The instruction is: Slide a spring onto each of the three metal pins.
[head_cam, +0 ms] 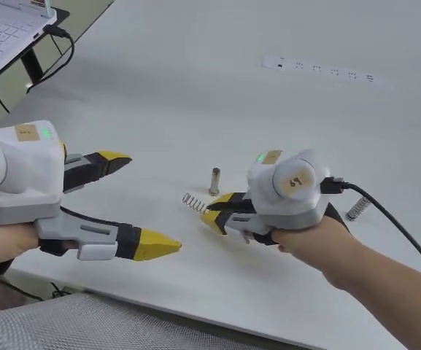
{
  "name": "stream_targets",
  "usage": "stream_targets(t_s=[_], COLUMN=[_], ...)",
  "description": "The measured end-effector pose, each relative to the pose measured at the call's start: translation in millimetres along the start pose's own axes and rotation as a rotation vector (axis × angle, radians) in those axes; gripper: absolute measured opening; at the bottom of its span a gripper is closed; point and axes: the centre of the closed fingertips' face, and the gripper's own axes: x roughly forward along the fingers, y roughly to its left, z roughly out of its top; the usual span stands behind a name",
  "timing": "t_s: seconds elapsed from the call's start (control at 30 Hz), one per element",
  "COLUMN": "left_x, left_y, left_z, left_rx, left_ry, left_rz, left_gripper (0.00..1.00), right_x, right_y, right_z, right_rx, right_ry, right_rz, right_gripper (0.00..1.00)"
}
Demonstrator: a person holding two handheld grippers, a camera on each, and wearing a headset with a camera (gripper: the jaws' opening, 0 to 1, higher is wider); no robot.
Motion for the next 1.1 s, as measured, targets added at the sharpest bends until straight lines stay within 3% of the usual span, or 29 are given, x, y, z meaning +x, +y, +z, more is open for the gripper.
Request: stream_targets(t_s=[0.17, 0.53, 0.73, 0.83, 0.93, 1.1], left_x=[8.2, 22.1, 27.8, 33.2, 38.5, 44.2], left_y=[-9.9, -23.8, -39.2, -48.9, -49.7, -56.6], left_z=[0.6, 8.2, 12.1, 14.2, 13.3, 17.5], left_rx=[-0.002, 0.016, -0.002, 0.01, 0.026, 0.027], left_ry=[0.014, 0.024, 0.029, 0.033, 0.038, 0.045], left_rz=[-0.053, -0.114, -0.194, -0.234, -0.235, -0.275], left_gripper=[0.86, 0.83, 0.62, 0.57, 0.54, 0.48], right_x=[-19.8, -47.3, -57.7, -62.1, -65.1, -69.6], right_y=[2.9, 9.8, 15.7, 20.2, 23.3, 25.6], right_z=[0.9, 5.3, 4.1, 5.2, 7.8, 5.8], right_rx=[0.008, -0.048, -0.097, -0.12, -0.082, -0.112], right_ry=[-0.034, -0.051, -0.039, -0.041, -0.06, -0.046], right_rz=[0.007, 0.033, 0.049, 0.061, 0.081, 0.085], right_gripper=[0.07, 0.07, 0.07, 0.07, 0.07, 0.07])
